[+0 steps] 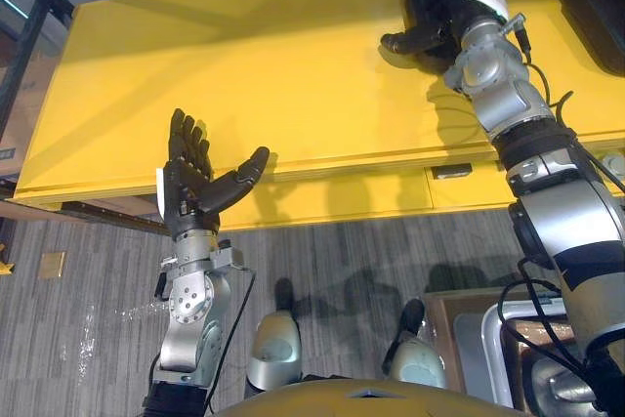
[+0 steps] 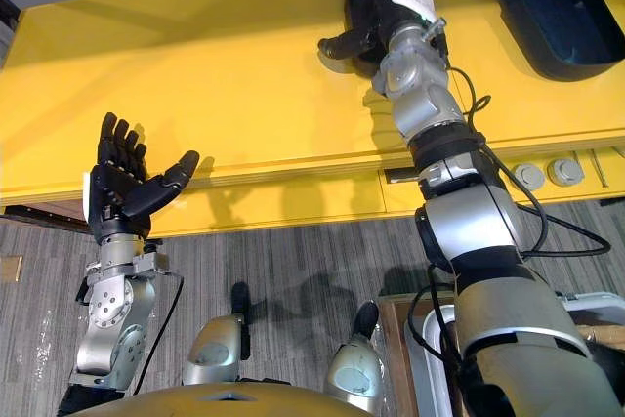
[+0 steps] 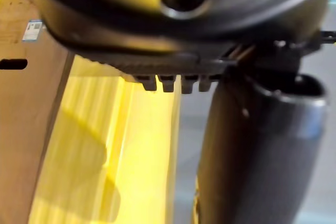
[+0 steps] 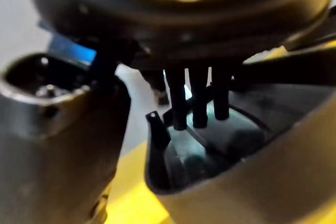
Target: Walk over and take three plastic housings, then place them on the shelf
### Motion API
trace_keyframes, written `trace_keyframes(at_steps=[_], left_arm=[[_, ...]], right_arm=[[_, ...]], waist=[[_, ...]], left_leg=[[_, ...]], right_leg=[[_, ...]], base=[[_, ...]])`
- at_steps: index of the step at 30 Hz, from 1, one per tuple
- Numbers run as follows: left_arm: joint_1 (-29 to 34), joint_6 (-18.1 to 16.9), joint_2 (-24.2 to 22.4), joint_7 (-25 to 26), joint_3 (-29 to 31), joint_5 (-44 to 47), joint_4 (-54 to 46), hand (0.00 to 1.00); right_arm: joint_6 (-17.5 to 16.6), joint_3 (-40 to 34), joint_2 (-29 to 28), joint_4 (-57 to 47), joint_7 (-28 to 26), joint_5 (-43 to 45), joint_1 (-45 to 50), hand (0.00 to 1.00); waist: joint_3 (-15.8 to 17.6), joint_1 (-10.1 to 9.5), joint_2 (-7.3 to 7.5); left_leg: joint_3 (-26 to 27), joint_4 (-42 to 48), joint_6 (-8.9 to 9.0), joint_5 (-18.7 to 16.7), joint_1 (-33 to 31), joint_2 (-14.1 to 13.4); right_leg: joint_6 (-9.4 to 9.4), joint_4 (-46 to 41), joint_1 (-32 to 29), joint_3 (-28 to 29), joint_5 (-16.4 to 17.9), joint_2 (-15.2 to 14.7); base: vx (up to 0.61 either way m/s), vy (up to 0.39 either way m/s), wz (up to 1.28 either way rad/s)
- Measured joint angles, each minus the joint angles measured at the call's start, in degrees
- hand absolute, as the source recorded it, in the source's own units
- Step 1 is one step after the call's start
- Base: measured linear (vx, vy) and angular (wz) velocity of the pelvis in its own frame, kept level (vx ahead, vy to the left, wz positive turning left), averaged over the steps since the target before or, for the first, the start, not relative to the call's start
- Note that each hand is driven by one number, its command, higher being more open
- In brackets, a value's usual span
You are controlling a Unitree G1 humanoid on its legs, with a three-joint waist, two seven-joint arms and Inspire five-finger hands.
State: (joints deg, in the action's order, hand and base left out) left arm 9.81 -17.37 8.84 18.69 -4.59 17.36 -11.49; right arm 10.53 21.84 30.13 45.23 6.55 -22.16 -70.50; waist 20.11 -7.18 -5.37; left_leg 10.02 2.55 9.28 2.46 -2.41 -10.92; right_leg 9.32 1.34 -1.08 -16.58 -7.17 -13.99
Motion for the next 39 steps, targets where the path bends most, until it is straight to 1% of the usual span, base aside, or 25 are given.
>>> trace_keyframes(at_steps=[2,5,7,8,10,12,13,15,16,18,21,22,24,26,27,28,29,31,32,33,34,35,37,38,39], left_arm=[[0.62,-0.01,-0.13,0.18,0.04,0.02,-0.07,1.00],[1.85,0.35,-0.63,0.26,0.74,0.04,-0.33,1.00],[1.93,0.96,-1.16,0.25,0.57,0.03,-0.33,1.00],[2.27,1.68,-1.58,0.24,0.49,0.07,-0.16,1.00],[2.74,2.51,-1.59,-0.11,-0.35,0.03,-0.12,1.00],[3.41,2.80,-1.59,-0.58,-1.31,0.02,-0.11,1.00],[3.22,2.97,-1.63,-0.97,-1.48,0.02,-0.10,1.00],[3.02,3.86,-1.59,-2.03,-1.53,0.02,-0.06,1.00],[3.09,3.87,-1.58,-2.71,-1.48,0.02,0.27,1.00],[3.08,3.87,-1.54,-2.74,-1.24,0.02,0.74,1.00],[3.09,3.90,-1.29,-3.25,-1.11,0.02,1.10,1.00],[3.08,3.93,-1.25,-3.86,-0.96,0.01,1.20,1.00],[3.04,4.05,-1.13,-4.58,-0.85,-0.01,1.20,1.00],[3.04,4.47,-1.09,-5.23,-0.57,-0.05,1.20,1.00],[3.05,4.76,-1.07,-5.45,-0.25,-0.11,1.20,1.00],[3.06,4.87,-0.94,-5.55,0.28,-0.12,1.19,1.00],[3.06,4.87,-0.91,-5.60,0.73,-0.12,1.19,1.00],[3.18,4.86,-0.72,-5.67,3.29,-0.09,1.16,1.00],[3.21,4.85,-0.57,-5.68,4.05,-0.06,1.10,1.00],[3.55,4.82,-0.31,-5.75,5.91,0.00,0.58,1.00],[3.84,4.81,-0.23,-5.77,6.92,0.01,0.11,1.00],[4.09,4.76,0.19,-6.12,9.43,0.02,-1.02,1.00],[4.32,4.66,0.21,-6.35,10.76,0.03,-2.90,1.00],[4.28,4.48,0.25,-6.55,11.28,0.03,-4.55,1.00],[4.22,4.02,0.31,-6.72,11.25,0.02,-5.16,1.00]], right_arm=[[0.99,-0.03,0.78,-5.62,-0.18,0.00,0.93,1.00],[1.67,-0.05,3.04,-17.21,-1.13,0.02,2.67,1.00],[1.69,-0.12,3.94,-19.86,-1.14,0.06,3.33,1.00],[1.81,-0.98,4.21,-22.95,-1.15,0.10,5.01,1.00],[1.92,-1.15,4.22,-25.22,-1.16,0.50,6.18,1.00],[2.07,-1.16,4.37,-28.01,-1.17,2.01,7.23,1.00],[2.11,-1.16,5.44,-29.15,-1.18,3.14,7.44,1.00],[2.54,-1.17,7.39,-30.54,-1.17,3.62,7.51,1.00],[2.85,-1.62,8.77,-31.71,-1.14,5.45,8.02,1.00],[3.00,-2.61,9.46,-32.91,-1.06,5.82,9.29,1.00],[4.46,-4.10,10.65,-34.76,-1.26,8.26,11.77,1.00],[5.00,-5.20,10.66,-35.46,-1.57,11.99,13.21,1.00],[5.39,-7.03,10.65,-36.39,-2.42,15.80,16.04,1.00],[4.39,-9.21,10.65,-36.72,-2.60,18.30,20.20,1.00],[3.15,-11.24,10.61,-36.75,-2.23,21.15,23.80,1.00],[0.77,-13.56,10.59,-36.76,-2.16,23.12,27.70,1.00],[-0.76,-14.81,10.53,-36.84,-2.15,23.17,29.79,1.00],[-6.69,-20.66,9.82,-38.99,-2.10,23.16,39.11,1.00],[-8.13,-22.59,9.32,-40.34,-2.15,23.19,42.04,1.00],[-10.31,-26.69,7.44,-43.95,-2.67,25.46,47.56,1.00],[-11.31,-28.39,6.22,-45.73,-3.01,26.78,49.98,1.00],[-14.00,-32.73,2.58,-50.12,-3.89,28.02,56.92,1.00],[-15.56,-34.88,0.29,-51.99,-4.62,26.56,61.56,1.00],[-16.61,-35.64,-0.91,-52.51,-5.43,22.43,64.35,1.00],[-17.02,-35.85,-1.24,-52.75,-5.75,20.26,65.66,1.00]], waist=[[-0.14,0.11,-0.15],[-0.50,1.27,-0.18],[-0.60,1.40,-0.15],[-2.23,1.61,0.19],[-3.87,2.06,0.58],[-5.48,2.95,1.34],[-6.02,3.29,1.78],[-6.13,3.59,1.96],[-6.84,3.84,2.10],[-8.00,4.06,2.35],[-9.45,4.21,2.78],[-10.16,4.27,2.96],[-11.03,4.48,3.14],[-11.94,4.54,3.24],[-12.47,4.52,3.27],[-12.72,4.41,3.25],[-12.73,4.41,3.25],[-12.74,4.43,3.23],[-12.76,4.49,3.21],[-12.88,4.80,3.22],[-12.89,5.16,3.24],[-13.06,6.29,3.28],[-13.30,7.26,3.56],[-13.56,7.68,3.89],[-13.76,7.85,4.07]], left_leg=[[0.74,-0.56,-0.02,0.01,1.07,0.07],[1.32,-1.17,-0.07,0.05,2.19,0.40],[1.48,-1.64,-0.09,0.07,3.15,0.45],[1.63,-2.06,-0.09,0.09,3.35,0.52],[1.88,-2.59,-0.06,0.11,3.59,0.61],[2.20,-2.94,-0.03,0.13,4.00,0.65],[2.28,-2.97,-0.03,0.13,4.22,0.65],[2.45,-3.25,-0.02,0.12,5.34,0.66],[2.79,-3.73,0.01,0.14,6.08,0.66],[2.93,-3.78,0.05,0.12,6.09,0.64],[3.82,-4.02,0.21,0.01,6.99,0.53],[3.96,-4.03,0.25,-0.02,7.07,0.50],[4.23,-4.04,0.26,-0.02,7.12,0.47],[4.44,-4.15,0.29,-0.02,7.16,0.46],[4.54,-4.34,0.33,0.01,7.20,0.46],[4.65,-4.87,0.40,0.08,7.45,0.47],[4.71,-4.98,0.44,0.11,7.55,0.47],[5.27,-5.31,0.47,0.09,7.85,0.46],[5.40,-5.46,0.49,0.11,7.93,0.45],[5.80,-5.77,0.54,0.14,7.99,0.44],[5.99,-5.80,0.55,0.13,7.98,0.43],[6.23,-5.79,0.57,0.12,8.11,0.43],[6.81,-5.86,0.71,-0.05,8.56,0.40],[7.47,-5.81,0.75,-0.34,8.93,0.37],[7.72,-5.71,0.81,-0.51,8.99,0.36]], right_leg=[[0.02,0.02,0.30,0.66,-0.01,-0.02],[0.32,0.63,1.05,1.16,-0.25,-0.24],[0.32,0.95,1.83,1.16,-0.29,-0.22],[0.38,1.39,2.04,1.12,-0.33,-0.21],[0.47,1.87,2.17,1.17,-0.48,-0.21],[0.47,1.88,2.26,1.29,-0.48,-0.21],[0.48,1.87,2.37,1.32,-0.48,-0.20],[0.48,1.87,3.32,1.37,-0.48,-0.19],[0.48,1.89,3.63,1.48,-0.48,-0.16],[0.48,1.90,3.56,1.55,-0.48,-0.13],[0.48,1.88,3.62,2.43,-0.48,0.02],[0.48,1.88,3.62,2.57,-0.48,0.05],[0.48,1.87,3.46,2.85,-0.48,0.08],[0.48,1.84,3.28,3.01,-0.48,0.10],[0.48,1.84,3.19,3.09,-0.48,0.12],[0.48,1.84,3.15,3.14,-0.48,0.17],[0.48,1.85,3.15,3.18,-0.48,0.19],[0.48,1.86,2.92,3.65,-0.48,0.28],[0.48,1.86,2.81,3.78,-0.48,0.31],[0.48,1.86,2.44,4.14,-0.48,0.38],[0.48,1.86,2.31,4.30,-0.48,0.40],[0.48,1.85,2.26,4.43,-0.48,0.40],[0.48,1.84,2.28,4.89,-0.48,0.45],[0.47,1.85,2.25,5.57,-0.47,0.52],[0.47,1.86,2.17,5.82,-0.46,0.53]], base=[[0.01,0.002,-0.12],[0.01,0.008,-0.08],[0.00,0.003,-0.04],[0.00,0.000,0.00],[0.02,0.007,-0.04],[0.02,0.011,-0.05],[0.01,0.011,-0.05],[-0.02,0.009,-0.05],[-0.03,0.008,-0.05],[-0.02,0.009,-0.05],[-0.02,0.009,-0.13],[-0.03,0.008,-0.13],[-0.03,0.009,-0.07],[-0.02,0.009,-0.06],[-0.01,0.009,-0.03],[0.00,0.000,0.00],[0.00,0.010,-0.05],[0.00,0.011,-0.09],[0.01,0.009,-0.12],[0.01,0.007,-0.11],[0.02,0.008,-0.12],[0.02,0.007,-0.09],[0.01,0.007,-0.16],[-0.01,0.007,-0.22],[-0.02,0.007,-0.21]])
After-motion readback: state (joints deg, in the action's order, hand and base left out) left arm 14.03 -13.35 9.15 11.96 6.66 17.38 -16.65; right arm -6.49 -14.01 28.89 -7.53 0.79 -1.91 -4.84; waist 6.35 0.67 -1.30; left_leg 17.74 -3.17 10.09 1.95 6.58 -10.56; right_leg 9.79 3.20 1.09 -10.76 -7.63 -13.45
